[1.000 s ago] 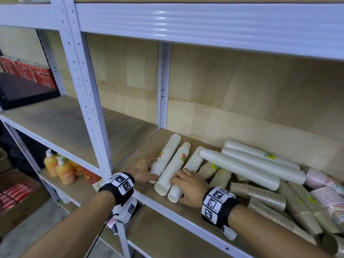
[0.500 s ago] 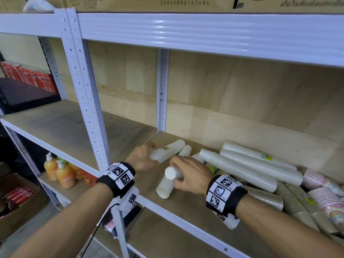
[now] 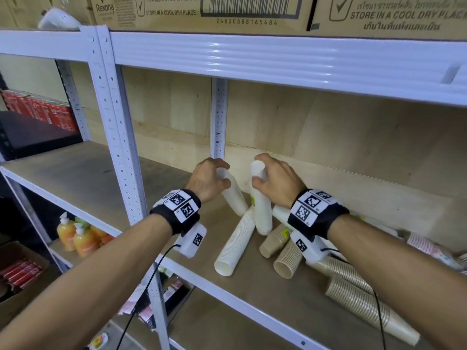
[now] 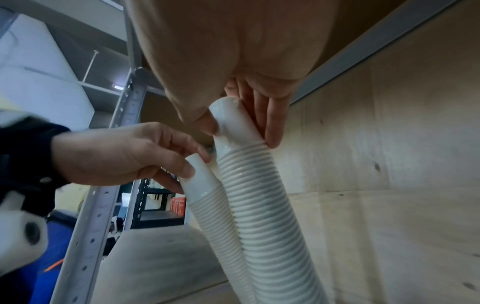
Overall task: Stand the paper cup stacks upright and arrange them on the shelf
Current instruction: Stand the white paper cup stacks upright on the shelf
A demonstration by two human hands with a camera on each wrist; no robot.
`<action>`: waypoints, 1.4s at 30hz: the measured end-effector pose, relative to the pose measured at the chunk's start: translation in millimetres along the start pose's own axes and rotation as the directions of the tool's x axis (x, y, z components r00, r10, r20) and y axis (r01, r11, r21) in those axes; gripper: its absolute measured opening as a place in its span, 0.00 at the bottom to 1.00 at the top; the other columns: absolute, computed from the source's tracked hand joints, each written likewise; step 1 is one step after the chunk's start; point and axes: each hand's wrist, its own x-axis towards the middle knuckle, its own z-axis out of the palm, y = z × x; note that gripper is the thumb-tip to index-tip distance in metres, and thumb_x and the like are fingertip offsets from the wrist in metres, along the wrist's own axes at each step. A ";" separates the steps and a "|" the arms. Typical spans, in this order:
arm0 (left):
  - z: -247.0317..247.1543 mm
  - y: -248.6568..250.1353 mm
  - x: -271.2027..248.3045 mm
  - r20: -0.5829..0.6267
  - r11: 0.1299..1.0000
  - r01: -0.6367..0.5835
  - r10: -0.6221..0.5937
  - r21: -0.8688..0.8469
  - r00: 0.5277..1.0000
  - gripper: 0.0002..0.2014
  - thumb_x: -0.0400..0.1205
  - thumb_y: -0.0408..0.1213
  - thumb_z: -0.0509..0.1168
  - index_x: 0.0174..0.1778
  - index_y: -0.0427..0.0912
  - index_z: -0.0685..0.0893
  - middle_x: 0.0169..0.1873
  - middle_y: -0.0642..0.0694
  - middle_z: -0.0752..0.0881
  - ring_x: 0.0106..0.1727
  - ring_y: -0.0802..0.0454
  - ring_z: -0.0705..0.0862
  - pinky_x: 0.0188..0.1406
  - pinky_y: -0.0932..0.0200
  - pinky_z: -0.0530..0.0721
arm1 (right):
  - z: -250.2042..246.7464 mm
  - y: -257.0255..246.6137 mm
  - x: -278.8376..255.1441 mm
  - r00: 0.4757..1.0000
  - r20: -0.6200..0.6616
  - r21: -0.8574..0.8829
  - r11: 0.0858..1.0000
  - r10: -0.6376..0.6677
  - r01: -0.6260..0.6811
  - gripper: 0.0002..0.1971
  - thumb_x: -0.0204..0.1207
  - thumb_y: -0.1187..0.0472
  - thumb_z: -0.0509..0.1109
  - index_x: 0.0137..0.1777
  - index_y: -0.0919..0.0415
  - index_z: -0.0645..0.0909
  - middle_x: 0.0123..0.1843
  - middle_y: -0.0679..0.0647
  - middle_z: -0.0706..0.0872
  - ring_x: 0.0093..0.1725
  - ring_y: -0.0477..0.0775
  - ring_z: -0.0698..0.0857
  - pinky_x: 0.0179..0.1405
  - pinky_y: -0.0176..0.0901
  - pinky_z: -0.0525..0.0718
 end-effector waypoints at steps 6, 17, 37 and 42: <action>-15.2 10.2 27.1 -0.024 1.000 -0.021 0.021 0.010 0.999 0.21 0.77 0.33 0.71 0.67 0.46 0.84 0.65 0.43 0.85 0.62 0.45 0.84 0.53 0.59 0.82 | -28.1 -0.9 27.9 0.989 -0.142 0.090 0.996 0.035 -0.023 0.19 0.75 0.57 0.70 0.64 0.59 0.76 0.52 0.57 0.87 0.47 0.59 0.85 0.45 0.48 0.86; -46.9 11.9 76.8 -0.023 0.996 -0.012 0.014 0.086 1.000 0.21 0.78 0.36 0.73 0.68 0.44 0.83 0.68 0.43 0.84 0.65 0.44 0.83 0.58 0.58 0.81 | -13.9 -5.5 78.4 0.983 -0.143 0.218 0.972 0.117 -0.084 0.19 0.78 0.57 0.68 0.67 0.61 0.75 0.63 0.56 0.85 0.51 0.53 0.83 0.45 0.39 0.76; -20.7 -13.1 124.2 0.095 0.988 0.026 -0.041 0.153 0.995 0.17 0.77 0.44 0.73 0.62 0.49 0.85 0.59 0.46 0.84 0.58 0.47 0.82 0.50 0.59 0.78 | 62.9 16.1 128.0 0.985 0.017 0.236 0.957 0.170 -0.169 0.21 0.74 0.54 0.70 0.66 0.55 0.76 0.60 0.58 0.85 0.55 0.62 0.84 0.48 0.45 0.82; -20.3 -18.3 128.5 0.098 0.990 -0.004 -0.010 0.139 0.995 0.17 0.78 0.45 0.73 0.62 0.48 0.86 0.60 0.45 0.84 0.60 0.47 0.81 0.53 0.58 0.76 | 57.5 21.8 136.3 0.990 0.014 0.176 0.975 0.137 -0.138 0.23 0.74 0.49 0.73 0.67 0.56 0.79 0.61 0.58 0.80 0.57 0.59 0.82 0.53 0.46 0.81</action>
